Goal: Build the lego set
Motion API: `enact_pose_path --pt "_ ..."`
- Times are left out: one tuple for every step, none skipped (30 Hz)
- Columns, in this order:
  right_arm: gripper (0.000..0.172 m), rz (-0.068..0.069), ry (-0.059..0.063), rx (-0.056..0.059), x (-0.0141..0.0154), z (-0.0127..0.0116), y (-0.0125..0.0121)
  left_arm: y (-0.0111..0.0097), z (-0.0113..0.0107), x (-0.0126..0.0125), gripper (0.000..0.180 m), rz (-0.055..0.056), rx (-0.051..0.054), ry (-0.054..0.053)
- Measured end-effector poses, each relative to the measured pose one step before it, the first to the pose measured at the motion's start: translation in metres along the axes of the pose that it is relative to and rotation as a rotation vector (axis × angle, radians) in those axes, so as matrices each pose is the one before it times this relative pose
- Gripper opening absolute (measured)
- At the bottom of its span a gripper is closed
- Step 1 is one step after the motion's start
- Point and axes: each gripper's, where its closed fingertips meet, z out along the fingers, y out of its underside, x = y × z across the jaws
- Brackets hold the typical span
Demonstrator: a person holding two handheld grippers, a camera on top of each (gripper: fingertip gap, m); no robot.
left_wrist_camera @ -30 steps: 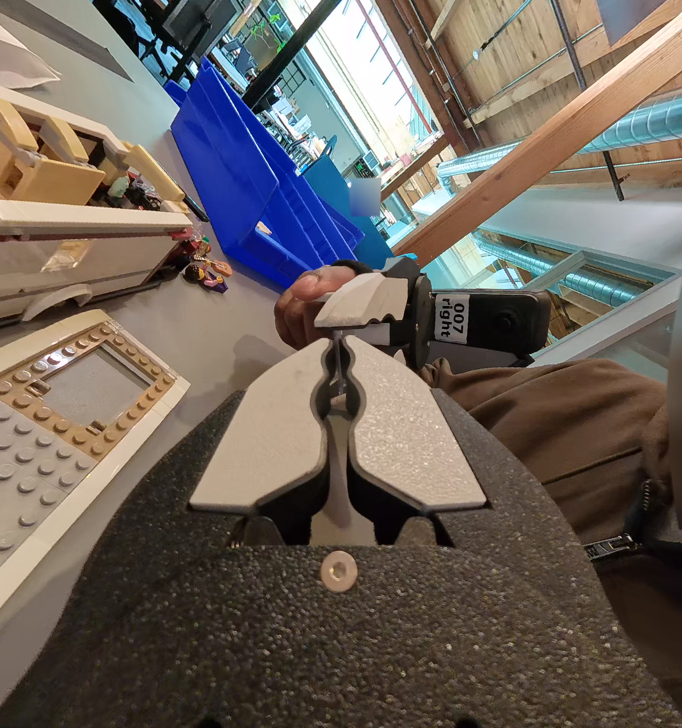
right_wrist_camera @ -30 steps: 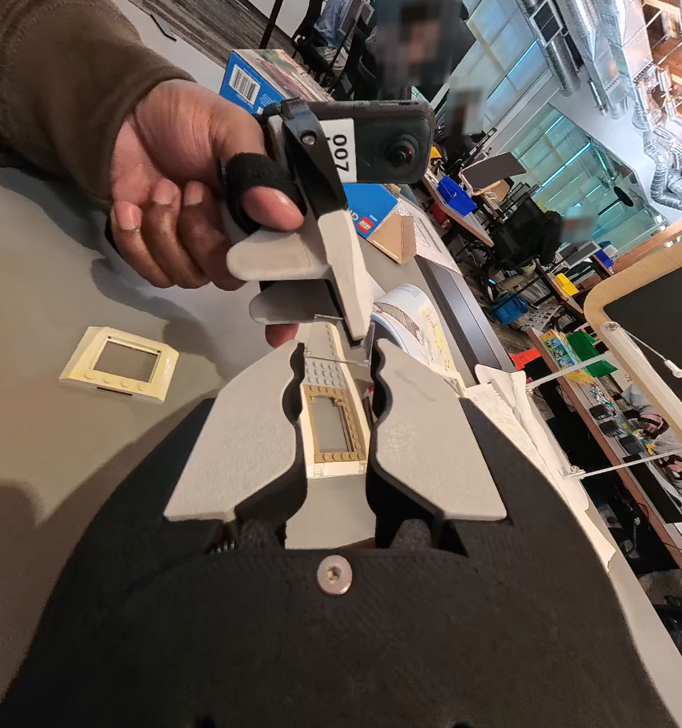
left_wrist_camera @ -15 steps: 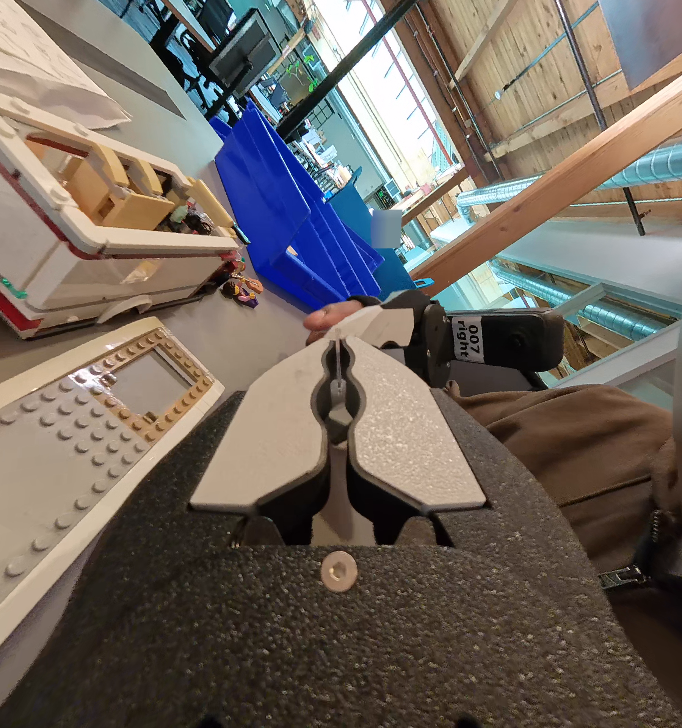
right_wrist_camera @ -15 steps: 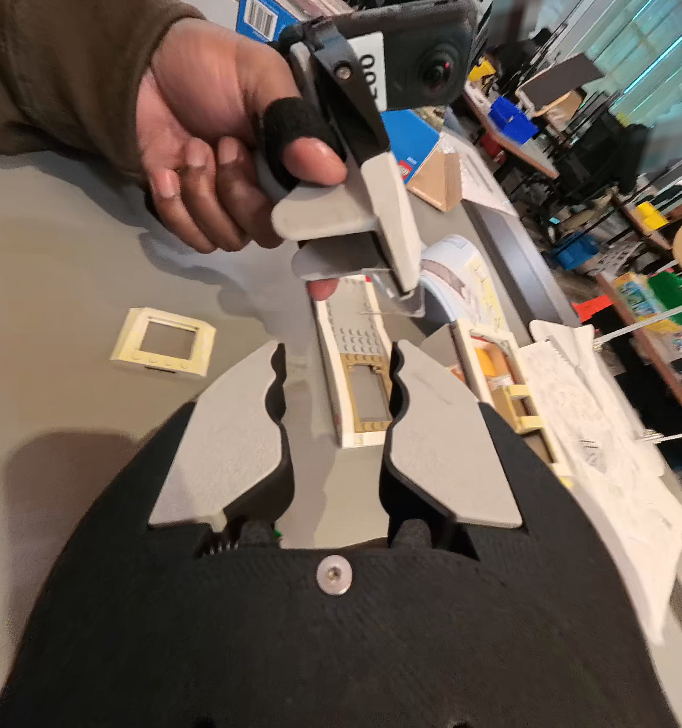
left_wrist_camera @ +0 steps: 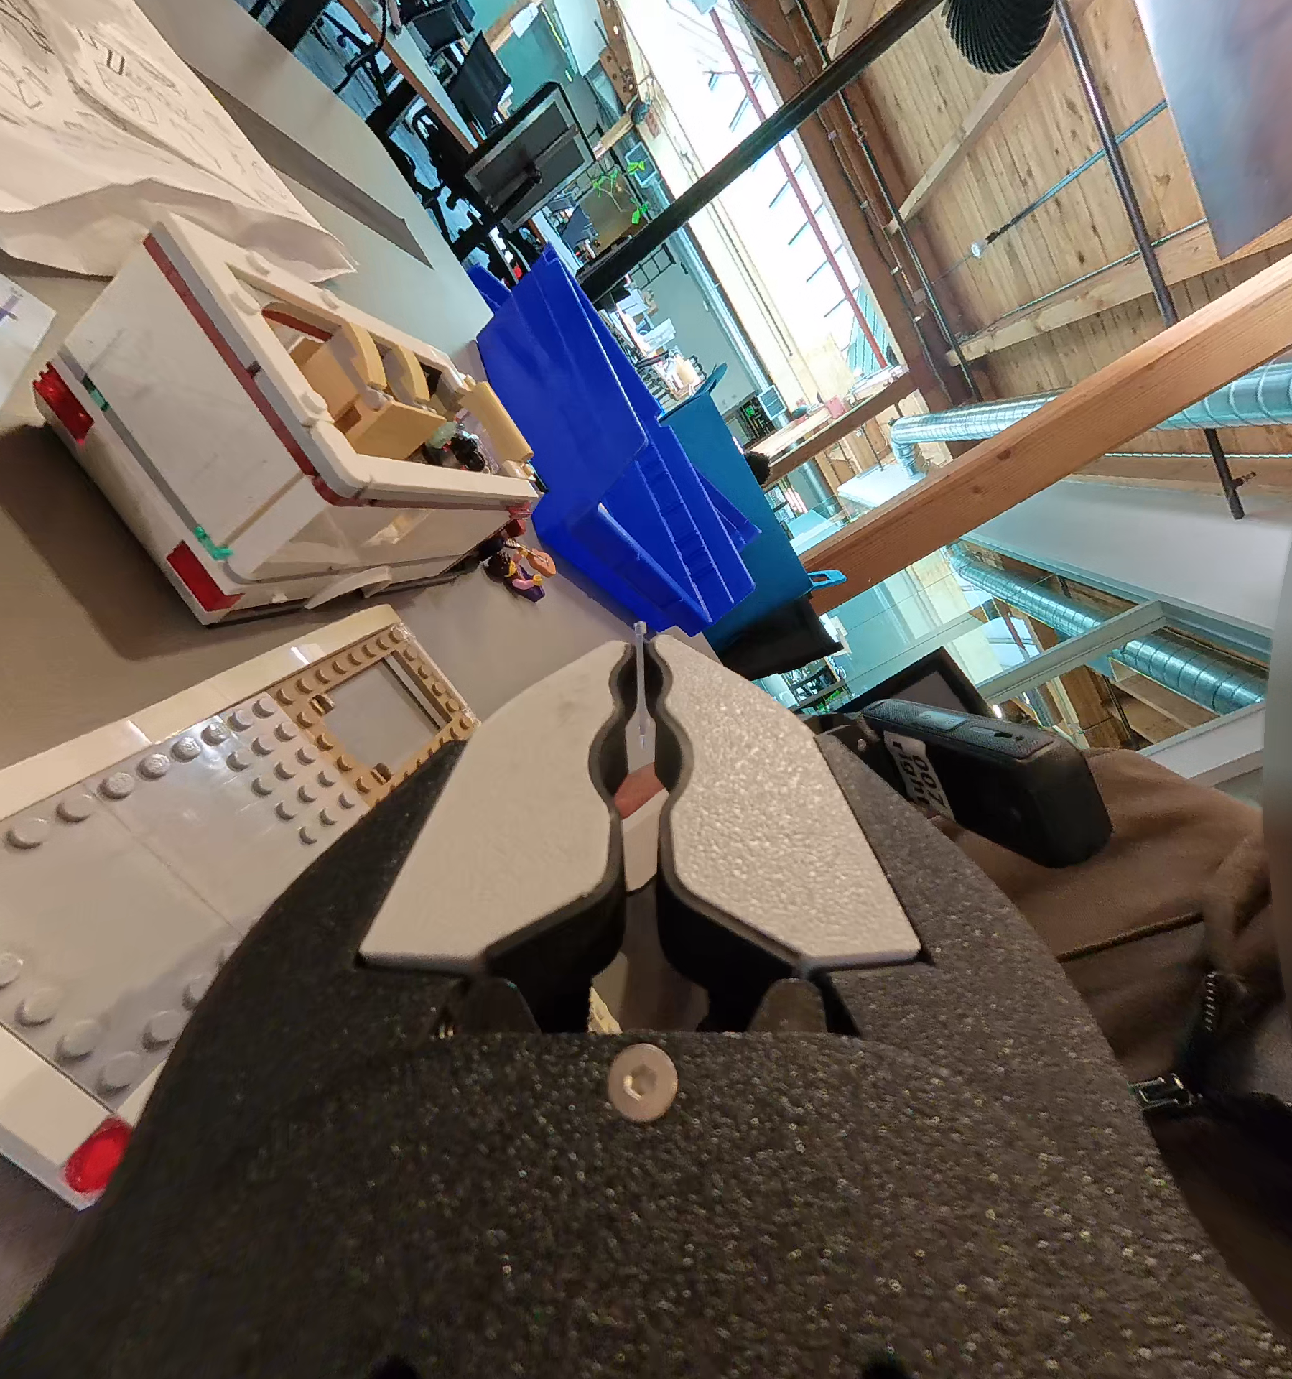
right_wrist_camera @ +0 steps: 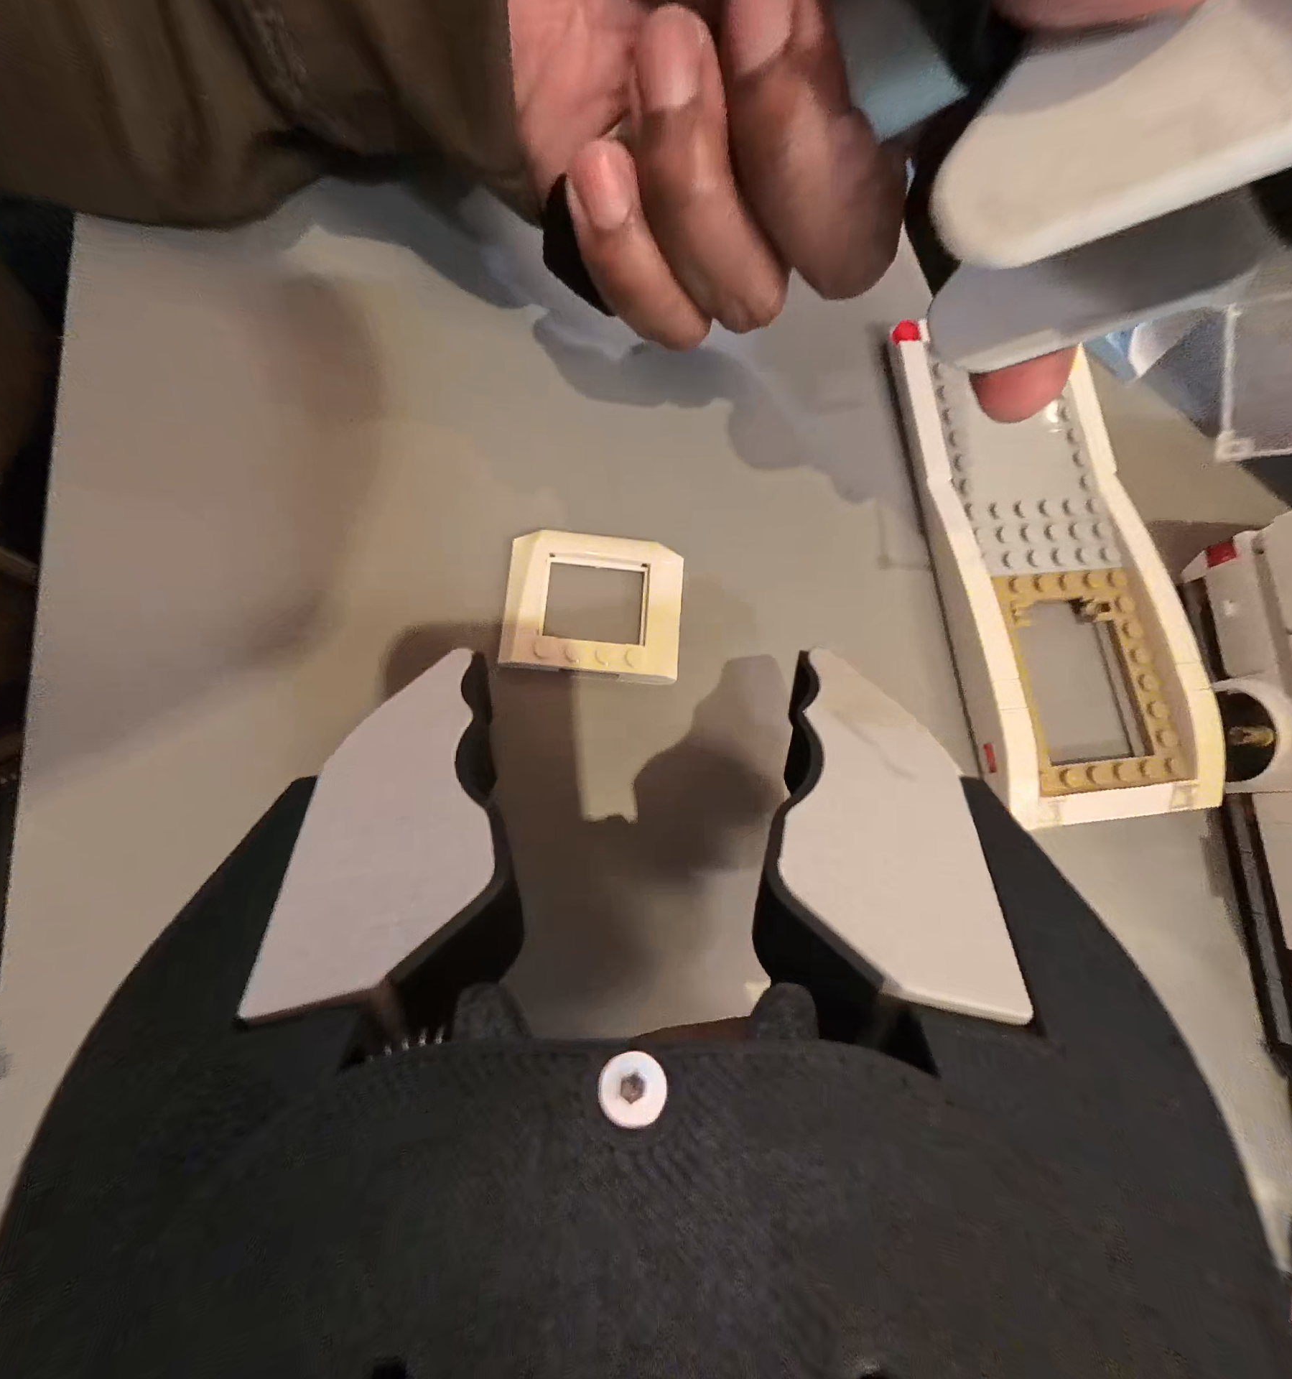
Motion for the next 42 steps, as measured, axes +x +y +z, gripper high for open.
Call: enact_pose_path --pt "0.077 0.0042 -0.0099 -0.0107 -0.00190 0.00091 0.00137 -0.00024 -0.00032 -0.00029 0.002 0.0001 0.0005 -0.0013" --pt "0.077 0.0027 -0.0098 -0.0110 -0.00194 0.00101 0.00140 -0.00043 -0.00042 -0.00012 0.002 0.0004 0.0010 -0.0010" --pt "0.077 0.0022 -0.0094 -0.0095 -0.00190 0.00120 0.00138 -0.00034 -0.00037 0.00032 0.002 0.0008 0.0008 0.0003" --pt "0.077 0.0015 -0.0087 -0.0068 -0.00195 0.00124 0.00087 -0.00029 -0.00036 0.00017 0.002 0.0009 0.0008 -0.0001" --pt "0.077 0.0000 -0.0059 -0.0052 -0.00152 0.00131 0.00072 -0.00029 -0.00025 0.00031 0.002 0.0008 0.0004 0.0003" --pt "0.077 -0.0024 -0.0039 -0.0068 -0.00143 0.00138 0.00084 0.00005 -0.00010 0.00046 0.002 0.0008 -0.0004 0.0012" --pt "0.077 -0.0024 -0.0014 -0.0050 -0.00090 0.00102 0.00055 0.00002 -0.00004 0.00064 0.002 0.0010 -0.0005 0.0011" --pt "0.077 -0.0004 0.0009 -0.0005 -0.00028 0.00040 -0.00045 0.00002 0.00010 0.00062 0.002 0.0016 -0.0006 0.0013" --pt "0.077 0.0007 0.0011 -0.0009 0.00013 0.00022 -0.00005 0.00027 0.00027 0.00059 0.002 0.0028 -0.0011 0.0008" --pt "0.076 0.0029 -0.0007 -0.0001 0.00005 0.00026 -0.00010 0.00033 0.00017 0.00026 0.002 0.0029 -0.0016 -0.0008" --pt "0.075 0.0049 -0.0016 0.0000 0.00015 0.00015 0.00004 0.00023 0.00026 0.00007 0.002 0.0015 -0.0013 -0.0008" --pt "0.073 0.0063 -0.0006 -0.0003 0.00049 0.00011 0.00012 0.00035 0.00022 0.00020 0.002 -0.0001 -0.0009 0.0003" --pt "0.072 0.0061 -0.0009 -0.0006 0.00037 0.00012 0.00011 0.00024 0.00021 0.00019 0.002 0.0000 -0.0010 0.0009" --pt "0.070 0.0064 -0.0019 -0.0011 0.00028 0.00022 0.00017 0.00021 0.00020 -0.00001 0.002 0.0013 -0.0012 -0.0006" --pt "0.068 0.0089 -0.0024 -0.0017 0.00030 0.00017 0.00012 0.00018 0.00015 -0.00035 0.002 0.0015 -0.0009 -0.0022" --pt "0.065 0.0077 -0.0043 -0.0011 0.00000 0.00017 0.00005 0.00016 0.00011 -0.00018 0.002 0.0009 -0.0004 -0.0016" --pt "0.061 0.0015 -0.0052 0.0000 -0.00034 0.00001 0.00000 0.00012 0.00011 -0.00012 0.002 0.0000 -0.0005 -0.0003" --pt "0.059 -0.0001 -0.0031 0.0005 -0.00013 -0.00005 0.00004 0.00009 0.00009 -0.00007 0.002 0.0003 -0.0007 -0.0004" --pt "0.056 0.0010 -0.0020 0.0006 0.00008 -0.00016 -0.00014 0.00007 0.00010 0.00002 0.002 0.0015 -0.0006 -0.0009" --pt "0.050 -0.0013 0.0005 0.0014 0.00016 -0.00012 -0.00008 0.00015 0.00016 0.00001 0.002 0.0020 -0.0007 -0.0010" --pt "0.048 -0.0021 0.0015 0.0008 0.00007 -0.00008 -0.00011 0.00017 0.00015 0.00011 0.002 0.0015 -0.0009 -0.0006" --pt "0.048 -0.0006 -0.0006 -0.0001 0.00002 0.00005 -0.00005 0.00017 0.00022 0.00005 0.002 0.0011 -0.0009 -0.0002" --pt "0.048 -0.0004 -0.0008 0.0000 -0.00008 0.00000 0.00000 0.00015 0.00009 -0.00004 0.002 0.0011 -0.0007 -0.0009" --pt "0.048 -0.0021 -0.0002 0.0005 0.00003 -0.00001 -0.00017 0.00008 0.00010 -0.00026 0.002 0.0010 -0.0006 -0.0015" --pt "0.048 -0.0031 0.0003 0.0010 0.00000 -0.00006 -0.00014 0.00011 -0.00003 -0.00028 0.002 0.0005 -0.0004 -0.0012" --pt "0.048 -0.0023 0.0006 0.0007 0.00002 -0.00002 -0.00017 0.00003 -0.00001 -0.00035 0.002 -0.0003 -0.0002 -0.0010" --pt "0.048 -0.0045 0.0032 0.0017 0.00042 -0.00008 -0.00017 -0.00010 -0.00008 -0.00024 0.002 -0.0005 -0.0001 -0.0005" --pt "0.048 -0.0075 0.0081 0.0029 0.00106 -0.00030 -0.00030 0.00003 -0.00005 -0.00025 0.002 -0.0006 0.0002 -0.0007" --pt "0.048 -0.0069 0.0096 0.0030 0.00134 -0.00042 -0.00019 -0.00005 -0.00012 0.00003 0.002 -0.0005 0.0004 0.0000" --pt "0.048 -0.0045 0.0092 0.0053 0.00173 -0.00066 -0.00060 0.00001 -0.00001 0.00006 0.002 -0.0001 -0.0001 0.0004" --pt "0.048 -0.0013 0.0104 0.0082 0.00219 -0.00104 -0.00104 -0.00016 0.00002 0.00019 0.002 0.0002 0.0003 0.0003" --pt "0.048 0.0019 0.0120 0.0092 0.00287 -0.00122 -0.00113 -0.00001 -0.00007 0.00020 0.002 0.0001 0.0001 0.0007" --pt "0.048 0.0038 0.0119 0.0093 0.00311 -0.00137 -0.00108 -0.00007 0.00007 0.00027 0.002 0.0004 0.0001 0.0007" --pt "0.048 0.0044 0.0102 0.0084 0.00291 -0.00150 -0.00090 -0.00002 -0.00006 0.00008 0.002 0.0005 0.0002 0.0000" --pt "0.048 0.0044 0.0073 0.0055 0.00251 -0.00118 -0.00035 0.00003 -0.00002 0.00002 0.002 -0.0001 -0.0002 0.0001" --pt "0.048 0.0027 0.0040 0.0012 0.00179 -0.00087 0.00026 -0.00007 0.00001 -0.00007 0.002 -0.0009 0.0001 0.0002" --pt "0.048 0.0005 0.0055 -0.0015 0.00172 -0.00038 0.00073 0.00007 0.00007 -0.00006 0.002 -0.0010 0.0000 0.0006" --pt "0.048 -0.0013 0.0072 -0.0018 0.00167 -0.00031 0.00077 0.00020 0.00003 -0.00001 0.002 -0.0005 -0.0006 0.0000" --pt "0.048 -0.0021 0.0045 -0.0005 0.00097 -0.00026 0.00046 0.00003 0.00005 -0.00014 0.002 -0.0002 -0.0002 -0.0002" --pt "0.048 -0.0010 0.0024 0.0007 0.00069 -0.00031 0.00002 0.00000 0.00000 0.00006 0.002 -0.0005 0.0000 0.0002" --pt "0.048 0.0004 0.0025 0.0013 0.00070 -0.00036 -0.00008 -0.00007 -0.00003 -0.00013 0.002 -0.0002 0.0006 -0.0002" --pt "0.048 0.0003 0.0017 0.0012 0.00049 -0.00042 -0.00004 -0.00009 -0.00009 -0.00006 0.002 -0.0001 0.0007 -0.0006"
